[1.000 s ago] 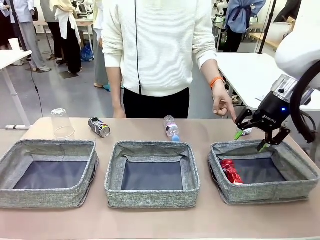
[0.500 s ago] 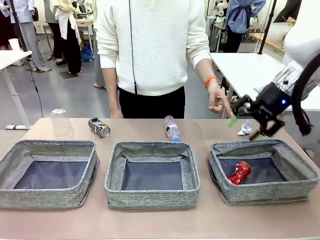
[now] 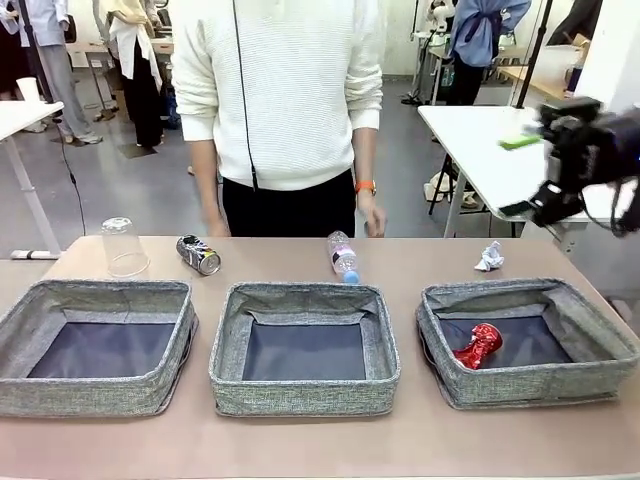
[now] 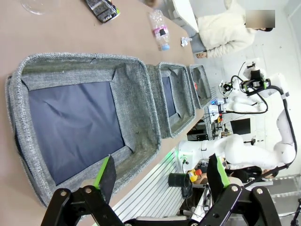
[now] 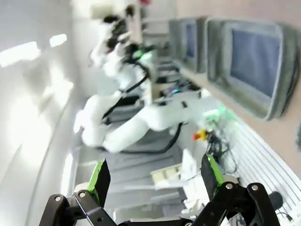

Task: Sort the waste into the appropriate baskets.
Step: Place the picked waste into the Fabric basket indicated by the person.

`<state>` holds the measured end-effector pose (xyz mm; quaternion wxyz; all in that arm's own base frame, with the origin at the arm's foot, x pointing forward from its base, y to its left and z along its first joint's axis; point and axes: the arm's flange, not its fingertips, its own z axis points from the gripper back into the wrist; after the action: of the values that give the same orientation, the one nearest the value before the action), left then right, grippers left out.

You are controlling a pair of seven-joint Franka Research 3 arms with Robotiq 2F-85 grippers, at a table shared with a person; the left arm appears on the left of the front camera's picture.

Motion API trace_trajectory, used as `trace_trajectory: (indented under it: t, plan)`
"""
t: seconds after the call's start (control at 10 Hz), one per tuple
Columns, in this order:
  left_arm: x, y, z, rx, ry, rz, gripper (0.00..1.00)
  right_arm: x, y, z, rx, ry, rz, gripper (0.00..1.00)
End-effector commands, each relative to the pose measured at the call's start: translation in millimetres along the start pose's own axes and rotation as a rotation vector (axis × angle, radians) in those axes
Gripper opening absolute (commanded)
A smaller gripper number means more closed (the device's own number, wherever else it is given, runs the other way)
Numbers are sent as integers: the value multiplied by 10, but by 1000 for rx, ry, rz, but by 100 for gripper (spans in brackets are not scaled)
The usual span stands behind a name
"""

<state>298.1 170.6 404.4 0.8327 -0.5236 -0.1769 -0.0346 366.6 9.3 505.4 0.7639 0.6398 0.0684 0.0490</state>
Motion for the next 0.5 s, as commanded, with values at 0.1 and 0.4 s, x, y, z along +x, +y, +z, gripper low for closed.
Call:
trace_trajectory:
  t: [0.1,0.4]
  plan:
    - [9,-4,2,-18,-11,-19,100,-113,-1031,187,106,-44,-32,100]
    - [9,-4,2,-18,-11,-19,100,-211,-713,220,121,-11,19,100]
